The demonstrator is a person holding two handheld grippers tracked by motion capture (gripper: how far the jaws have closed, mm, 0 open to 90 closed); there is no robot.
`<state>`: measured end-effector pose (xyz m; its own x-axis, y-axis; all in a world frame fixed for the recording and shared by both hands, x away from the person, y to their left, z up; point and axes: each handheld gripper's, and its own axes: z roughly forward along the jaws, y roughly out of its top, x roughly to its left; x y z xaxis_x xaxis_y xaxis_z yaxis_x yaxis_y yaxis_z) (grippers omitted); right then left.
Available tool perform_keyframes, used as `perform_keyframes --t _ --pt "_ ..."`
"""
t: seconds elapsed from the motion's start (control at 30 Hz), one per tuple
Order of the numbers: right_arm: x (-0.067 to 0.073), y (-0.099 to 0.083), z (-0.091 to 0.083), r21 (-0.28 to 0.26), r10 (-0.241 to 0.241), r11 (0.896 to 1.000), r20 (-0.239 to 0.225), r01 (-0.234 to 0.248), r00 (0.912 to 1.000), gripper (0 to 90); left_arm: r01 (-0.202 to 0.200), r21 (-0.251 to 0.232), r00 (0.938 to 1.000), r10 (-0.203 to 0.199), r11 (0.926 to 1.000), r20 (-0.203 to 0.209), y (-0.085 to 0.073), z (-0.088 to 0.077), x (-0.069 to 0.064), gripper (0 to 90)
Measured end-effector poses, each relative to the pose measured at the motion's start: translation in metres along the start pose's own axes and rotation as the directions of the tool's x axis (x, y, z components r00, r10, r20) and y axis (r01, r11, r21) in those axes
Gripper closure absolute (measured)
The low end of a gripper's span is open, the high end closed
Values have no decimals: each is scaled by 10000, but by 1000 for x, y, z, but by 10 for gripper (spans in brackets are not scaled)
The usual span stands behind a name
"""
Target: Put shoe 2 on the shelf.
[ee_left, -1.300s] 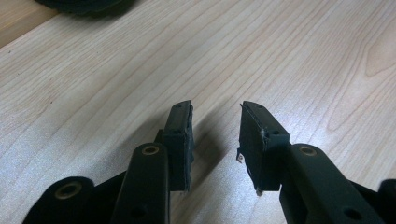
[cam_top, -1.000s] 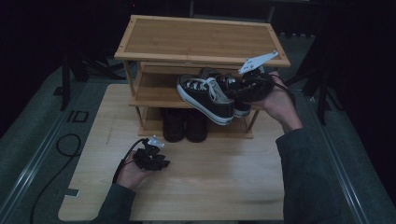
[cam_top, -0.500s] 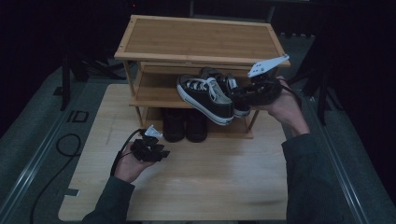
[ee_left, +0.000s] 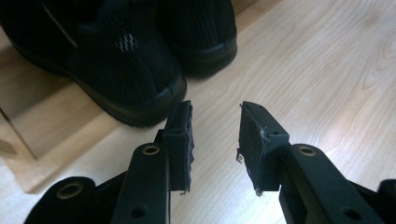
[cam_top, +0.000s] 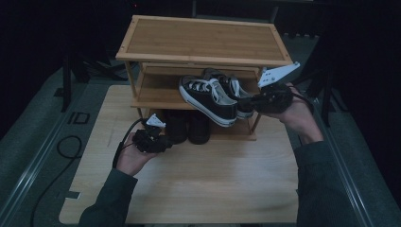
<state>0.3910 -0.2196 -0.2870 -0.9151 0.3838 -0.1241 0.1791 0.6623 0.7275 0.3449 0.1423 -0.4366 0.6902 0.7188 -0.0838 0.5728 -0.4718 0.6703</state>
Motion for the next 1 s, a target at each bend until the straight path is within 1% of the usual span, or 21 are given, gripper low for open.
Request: perform_keyframes --t 0.2,0.3,0.4,0.53,0.6,0.67,0.73,0.93,1.0 --pt "3 -9 0 165 12 9999 -123 -10 9999 899 -434 -104 9990 433 9990 -110 16 -7 -6 701" --pt "4 -13 4 329 -1 9995 -183 7 9998 898 -472 -182 9988 470 9987 -122 23 -8 -9 720" --pt "6 -18 7 397 51 9992 -282 -40 9996 897 -650 -176 9978 647 9977 -151 32 -9 -11 760" --pt "9 -26 13 499 112 9987 -403 -92 9991 894 -837 -322 9961 828 9960 -292 45 -11 -14 802" --pt "10 -30 16 513 204 9985 -457 -180 9987 890 -982 -356 9946 969 9945 -368 51 -13 -15 835" --pt "11 -34 19 539 259 9983 -515 -231 9983 889 -1068 -471 9938 1053 9932 -350 58 -14 -17 872" --pt "12 -37 22 571 254 9981 -580 -221 9980 889 -1236 -453 9913 1213 9913 -513 66 -15 -19 898" --pt "17 -44 29 687 238 9975 -750 -186 9969 898 -1452 -468 9863 1408 9883 -856 82 -13 -21 900" --pt "19 -45 32 728 211 9972 -807 -152 9965 899 -1573 -381 9831 1529 9868 -1010 87 -11 -22 900"
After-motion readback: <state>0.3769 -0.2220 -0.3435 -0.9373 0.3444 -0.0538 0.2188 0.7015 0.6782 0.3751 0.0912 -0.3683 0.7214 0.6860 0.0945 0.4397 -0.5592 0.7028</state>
